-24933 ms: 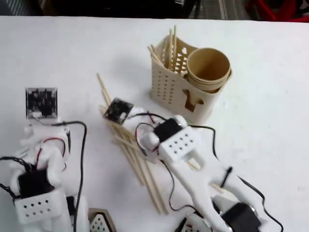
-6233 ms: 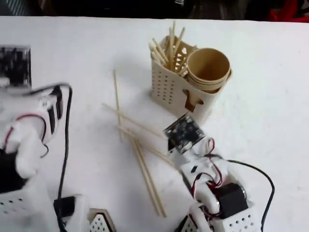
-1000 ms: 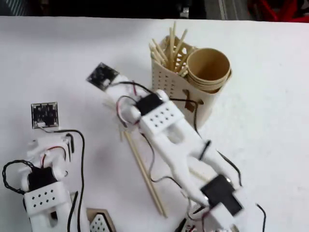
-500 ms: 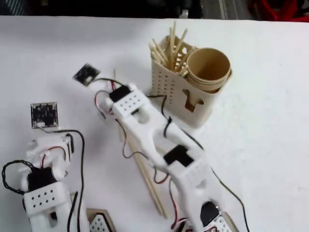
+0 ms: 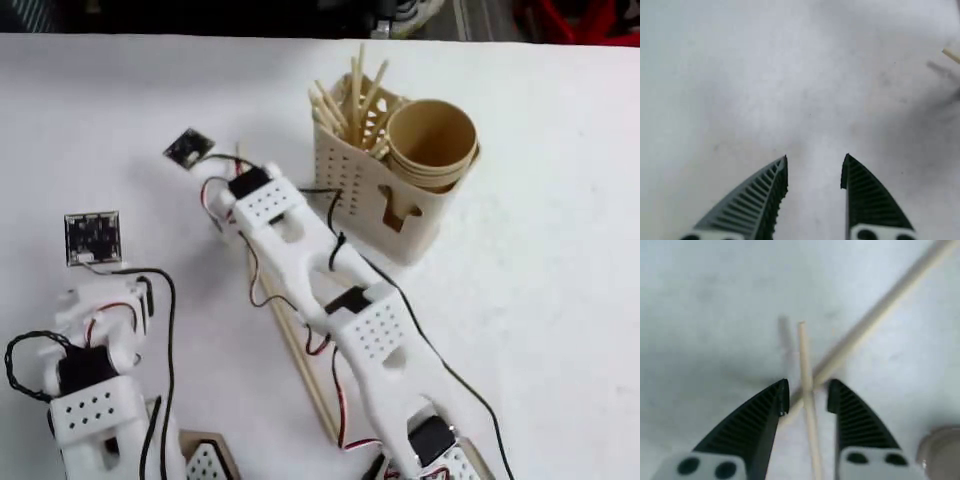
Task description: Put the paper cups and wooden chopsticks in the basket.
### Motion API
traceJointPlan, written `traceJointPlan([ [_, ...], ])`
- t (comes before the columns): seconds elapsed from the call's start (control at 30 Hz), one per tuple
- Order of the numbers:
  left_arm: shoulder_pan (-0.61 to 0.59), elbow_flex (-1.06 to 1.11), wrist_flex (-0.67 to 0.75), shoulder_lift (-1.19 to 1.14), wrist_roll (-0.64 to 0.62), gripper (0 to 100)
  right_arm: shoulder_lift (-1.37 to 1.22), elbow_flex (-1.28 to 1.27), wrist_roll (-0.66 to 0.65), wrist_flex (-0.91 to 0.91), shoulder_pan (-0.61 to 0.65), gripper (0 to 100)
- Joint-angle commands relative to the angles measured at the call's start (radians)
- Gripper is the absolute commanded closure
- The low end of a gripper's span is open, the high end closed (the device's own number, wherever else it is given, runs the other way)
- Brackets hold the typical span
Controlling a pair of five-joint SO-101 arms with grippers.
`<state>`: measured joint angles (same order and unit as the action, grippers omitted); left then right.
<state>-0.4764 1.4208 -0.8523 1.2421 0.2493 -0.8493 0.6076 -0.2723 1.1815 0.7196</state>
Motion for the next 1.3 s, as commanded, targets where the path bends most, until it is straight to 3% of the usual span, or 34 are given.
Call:
traceJointPlan([
  [0.0,-0.008,-0.006,0.023,0.019,0.008,82,-0.061,0.163,-0.005,0.128,0.004,97.8],
  [0.5,-0.008,-0.006,0.020,0.019,0.008,82,-0.171,0.744,-0.005,0.533,-0.001,97.9],
  [0.87,-0.008,-0.006,0.023,0.019,0.008,82,-0.128,0.933,-0.005,0.538,-0.061,98.0],
  [1.27,-0.008,-0.006,0.023,0.019,0.009,82,0.242,0.944,-0.005,0.532,-0.081,98.0],
])
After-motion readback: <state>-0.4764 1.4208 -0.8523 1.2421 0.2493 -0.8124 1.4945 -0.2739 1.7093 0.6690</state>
